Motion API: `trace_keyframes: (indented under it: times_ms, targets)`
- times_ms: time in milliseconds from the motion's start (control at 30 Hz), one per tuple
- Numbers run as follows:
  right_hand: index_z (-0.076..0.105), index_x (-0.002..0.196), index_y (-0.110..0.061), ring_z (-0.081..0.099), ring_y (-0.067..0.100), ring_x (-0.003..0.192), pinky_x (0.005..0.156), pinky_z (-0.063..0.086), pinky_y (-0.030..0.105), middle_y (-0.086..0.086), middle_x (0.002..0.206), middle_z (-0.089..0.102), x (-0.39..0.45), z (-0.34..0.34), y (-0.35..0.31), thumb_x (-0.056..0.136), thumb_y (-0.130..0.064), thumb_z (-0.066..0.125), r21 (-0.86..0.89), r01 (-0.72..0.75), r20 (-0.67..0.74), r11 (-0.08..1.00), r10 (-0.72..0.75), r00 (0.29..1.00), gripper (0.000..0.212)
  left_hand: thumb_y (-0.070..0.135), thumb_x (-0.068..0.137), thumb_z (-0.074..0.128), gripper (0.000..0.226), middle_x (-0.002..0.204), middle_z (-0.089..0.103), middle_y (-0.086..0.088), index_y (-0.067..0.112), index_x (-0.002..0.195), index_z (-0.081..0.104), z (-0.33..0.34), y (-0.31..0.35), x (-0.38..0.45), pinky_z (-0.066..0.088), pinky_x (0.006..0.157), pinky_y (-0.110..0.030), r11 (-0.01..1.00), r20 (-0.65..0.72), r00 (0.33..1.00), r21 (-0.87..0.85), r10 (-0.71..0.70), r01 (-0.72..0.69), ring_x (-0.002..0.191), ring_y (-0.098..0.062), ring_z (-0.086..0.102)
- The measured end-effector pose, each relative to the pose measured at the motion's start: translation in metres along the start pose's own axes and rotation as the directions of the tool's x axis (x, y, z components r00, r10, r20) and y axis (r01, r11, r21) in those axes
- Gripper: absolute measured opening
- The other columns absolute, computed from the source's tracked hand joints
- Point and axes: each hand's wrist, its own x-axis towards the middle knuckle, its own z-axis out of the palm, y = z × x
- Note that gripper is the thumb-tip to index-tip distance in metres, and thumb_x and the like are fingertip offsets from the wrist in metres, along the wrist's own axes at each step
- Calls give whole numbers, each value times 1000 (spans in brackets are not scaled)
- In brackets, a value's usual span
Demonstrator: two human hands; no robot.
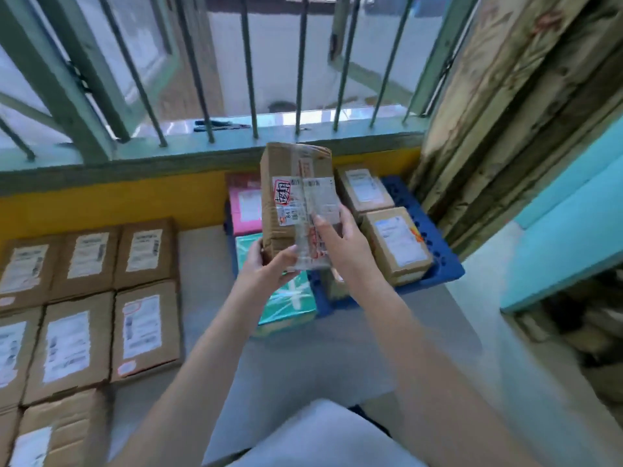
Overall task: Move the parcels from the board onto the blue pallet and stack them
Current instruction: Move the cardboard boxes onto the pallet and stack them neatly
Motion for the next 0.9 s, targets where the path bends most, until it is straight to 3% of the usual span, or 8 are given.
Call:
trace_keyframes:
  times_ms: [33,100,200,300,433,567,767,900]
  targets:
    - [42,138,-41,56,-9,110,94,49,19,-21,121,61,5,-27,7,89,-61,49,-9,-15,-49,1000,15,999,53,37,80,75,53,120,68,-4,22,125,53,28,-1,18,56,91,-36,1000,39,999,-6,2,-1,105,-15,68]
    - [37,144,-40,52,8,125,102,44,30,-11,136,57,19,-80,24,86,-66,47,12,-82,-144,997,83,986,65,27,88,69,42,120,68,-5,20,126,52,87,-7,50,57,89,-36,1000,95,995,-17,-13,15,106,-17,68]
    - [50,135,-35,63,19,113,97,50,46,-4,123,66,56,-155,56,89,-57,53,114,-77,-236,990,102,966,51,31,89,67,42,117,70,0,25,128,53,170,-18,94,58,82,-31,998,146,989,58,-20,12,103,-14,69]
    - [53,132,-34,67,12,102,89,56,45,-10,113,69,109,-221,89,94,-51,54,125,-93,-276,988,125,953,42,45,89,61,18,102,69,15,43,107,59,241,-27,144,51,72,-22,928,111,991,355,79,-114,94,-7,66]
    - [50,136,-40,64,9,106,92,55,36,-12,120,67,187,-283,137,92,-57,49,48,-195,-198,980,201,959,48,49,90,56,32,108,63,-2,25,109,64,305,-48,215,50,77,-29,751,-8,996,658,84,-58,96,-16,60]
    - [51,136,-31,65,15,102,89,56,39,-4,122,66,249,-309,180,98,-49,42,-37,-291,-119,956,285,951,43,38,90,61,22,88,65,8,21,104,60,331,-58,265,40,53,-20,626,-44,999,779,-4,37,75,-3,58]
    - [34,151,-19,53,23,122,88,42,23,7,145,50,293,-291,219,105,-34,36,-71,-368,-7,927,368,930,48,32,86,56,13,80,59,12,27,97,50,339,-66,297,38,48,-22,498,-135,988,854,-69,152,70,-5,56]
    - [30,152,-19,52,27,126,98,44,35,7,146,49,306,-283,229,106,-35,31,-88,-416,-9,905,417,909,49,32,81,52,9,69,56,8,29,73,51,350,-63,310,34,47,-24,498,-151,978,843,-145,204,65,-10,55]
